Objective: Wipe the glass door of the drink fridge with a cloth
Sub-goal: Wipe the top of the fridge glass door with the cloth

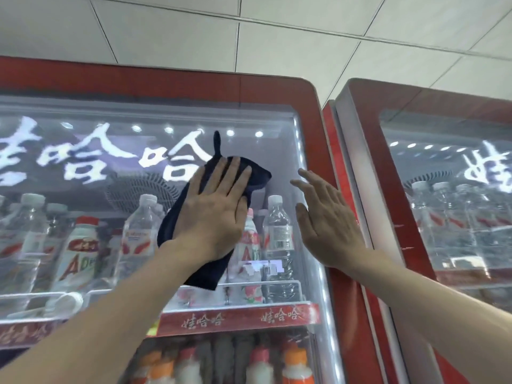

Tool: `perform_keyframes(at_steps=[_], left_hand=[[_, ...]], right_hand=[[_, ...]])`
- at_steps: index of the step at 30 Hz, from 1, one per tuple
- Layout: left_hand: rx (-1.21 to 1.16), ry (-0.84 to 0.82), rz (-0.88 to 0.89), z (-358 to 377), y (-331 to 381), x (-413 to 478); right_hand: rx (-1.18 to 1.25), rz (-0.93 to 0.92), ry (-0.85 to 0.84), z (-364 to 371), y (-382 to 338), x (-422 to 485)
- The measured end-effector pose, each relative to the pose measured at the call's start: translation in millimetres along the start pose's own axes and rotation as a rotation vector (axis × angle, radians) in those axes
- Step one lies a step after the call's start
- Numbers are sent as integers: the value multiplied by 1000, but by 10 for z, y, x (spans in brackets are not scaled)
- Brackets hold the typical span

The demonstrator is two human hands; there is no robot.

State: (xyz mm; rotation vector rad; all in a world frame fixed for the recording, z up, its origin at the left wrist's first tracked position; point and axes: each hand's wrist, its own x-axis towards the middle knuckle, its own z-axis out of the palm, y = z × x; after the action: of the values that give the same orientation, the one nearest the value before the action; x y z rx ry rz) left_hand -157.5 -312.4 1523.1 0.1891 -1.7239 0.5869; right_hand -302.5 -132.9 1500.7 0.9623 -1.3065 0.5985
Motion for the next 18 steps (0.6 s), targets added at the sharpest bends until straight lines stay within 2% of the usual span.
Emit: perform_keyframes(at_steps=[5, 8, 11, 18], left_hand=[[32, -46, 307, 88, 296, -525], [69, -79, 395, 26, 70, -251], [74, -57, 220, -18, 0, 211], [29, 18, -38, 110, 493, 436]], right_hand=[[253, 16, 102, -143, 77, -13], [126, 5, 59, -201, 275, -66], [70, 4, -7, -127, 335, -155], [140, 7, 50, -70, 337, -173]])
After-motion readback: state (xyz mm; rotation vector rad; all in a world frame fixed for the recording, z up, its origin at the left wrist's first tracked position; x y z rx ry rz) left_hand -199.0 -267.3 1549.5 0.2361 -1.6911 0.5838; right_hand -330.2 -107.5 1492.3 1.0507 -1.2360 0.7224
